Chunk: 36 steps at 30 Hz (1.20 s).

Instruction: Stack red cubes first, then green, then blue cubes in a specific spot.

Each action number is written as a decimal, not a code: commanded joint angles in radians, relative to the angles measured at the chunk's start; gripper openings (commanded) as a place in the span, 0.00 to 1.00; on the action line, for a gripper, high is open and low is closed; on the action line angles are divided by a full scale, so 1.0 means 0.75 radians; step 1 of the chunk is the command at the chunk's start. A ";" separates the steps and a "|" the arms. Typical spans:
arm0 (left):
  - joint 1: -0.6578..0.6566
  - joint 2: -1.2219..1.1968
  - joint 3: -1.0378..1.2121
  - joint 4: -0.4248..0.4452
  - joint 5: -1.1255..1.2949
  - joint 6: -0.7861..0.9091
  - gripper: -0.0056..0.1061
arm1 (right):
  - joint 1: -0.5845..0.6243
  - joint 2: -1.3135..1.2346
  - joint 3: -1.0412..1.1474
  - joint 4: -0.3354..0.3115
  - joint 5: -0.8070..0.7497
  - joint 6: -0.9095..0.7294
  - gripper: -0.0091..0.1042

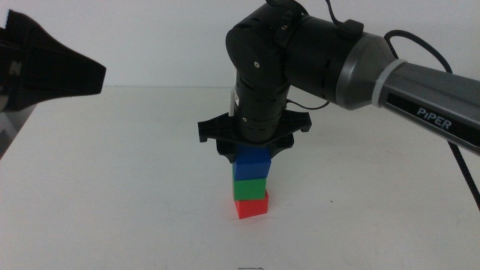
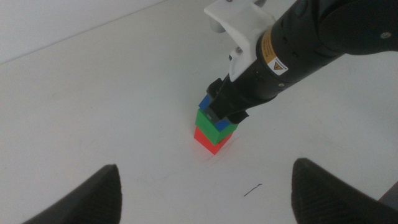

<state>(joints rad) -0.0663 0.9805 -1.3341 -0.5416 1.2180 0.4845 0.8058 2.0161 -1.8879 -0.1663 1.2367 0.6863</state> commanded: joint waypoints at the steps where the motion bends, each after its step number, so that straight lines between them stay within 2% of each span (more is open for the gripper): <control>1: -0.002 -0.014 -0.027 -0.056 -0.064 -0.006 0.89 | -0.004 -0.080 -0.040 -0.036 -0.019 -0.001 0.54; 4: -0.002 -0.014 -0.027 -0.056 -0.064 -0.006 0.89 | -0.004 -0.080 -0.040 -0.036 -0.043 -0.001 0.61; 8: -0.002 -0.014 -0.027 -0.056 -0.064 -0.006 0.89 | -0.004 -0.080 -0.040 -0.036 -0.068 -0.001 0.65; 16: -0.002 -0.014 -0.027 -0.056 -0.064 -0.006 0.89 | -0.004 -0.080 -0.140 -0.044 0.015 -0.006 0.65; 20: -0.002 -0.014 -0.027 -0.056 -0.064 -0.006 0.89 | -0.004 -0.083 -0.258 -0.093 0.087 -0.017 0.65; 29: -0.002 -0.014 -0.027 -0.055 -0.064 -0.006 0.89 | -0.050 -0.204 -0.408 -0.083 0.086 -0.184 0.65; 33: -0.002 -0.014 -0.027 -0.055 -0.064 -0.006 0.89 | -0.119 -0.324 -0.407 -0.016 0.087 -0.282 0.65; 36: -0.002 -0.014 -0.027 -0.055 -0.064 -0.006 0.89 | -0.155 -0.433 -0.406 -0.026 0.087 -0.368 0.65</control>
<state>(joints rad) -0.0663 0.9805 -1.3341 -0.5416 1.2180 0.4845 0.7044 1.7880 -2.1574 -0.1659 1.2618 0.4591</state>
